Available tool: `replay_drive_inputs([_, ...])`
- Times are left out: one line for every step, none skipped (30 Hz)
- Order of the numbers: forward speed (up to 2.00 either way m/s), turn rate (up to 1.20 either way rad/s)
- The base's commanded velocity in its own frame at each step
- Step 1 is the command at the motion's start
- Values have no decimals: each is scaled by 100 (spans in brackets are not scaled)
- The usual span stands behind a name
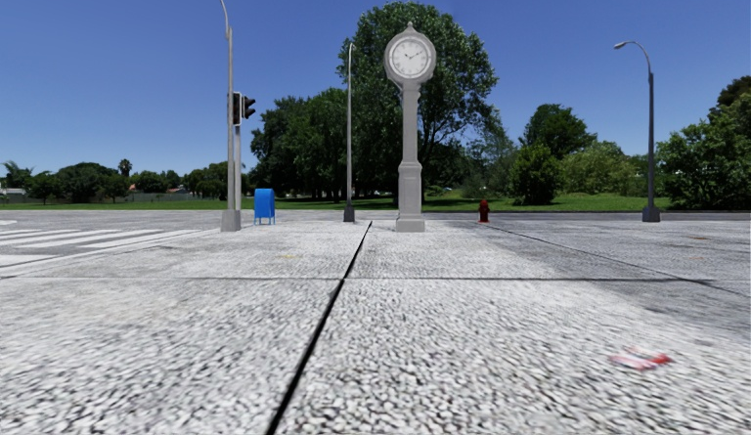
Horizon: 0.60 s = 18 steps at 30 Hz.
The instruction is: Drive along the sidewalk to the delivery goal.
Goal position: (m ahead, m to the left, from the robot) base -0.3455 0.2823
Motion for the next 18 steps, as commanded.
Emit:
replay_drive_inputs([0, 0])
replay_drive_inputs([0, 0])
replay_drive_inputs([0, 0])
replay_drive_inputs([0, 0])
replay_drive_inputs([0, 0])
replay_drive_inputs([0, 0])
replay_drive_inputs([0, 0])
replay_drive_inputs([0, 0])
replay_drive_inputs([0, 0])
replay_drive_inputs([0, 0])
replay_drive_inputs([0, 0])
replay_drive_inputs([0, 0])
replay_drive_inputs([0, 0])
replay_drive_inputs([0, 0])
replay_drive_inputs([0, 0])
replay_drive_inputs([0, 0])
replay_drive_inputs([0, 0])
replay_drive_inputs([0, 0])
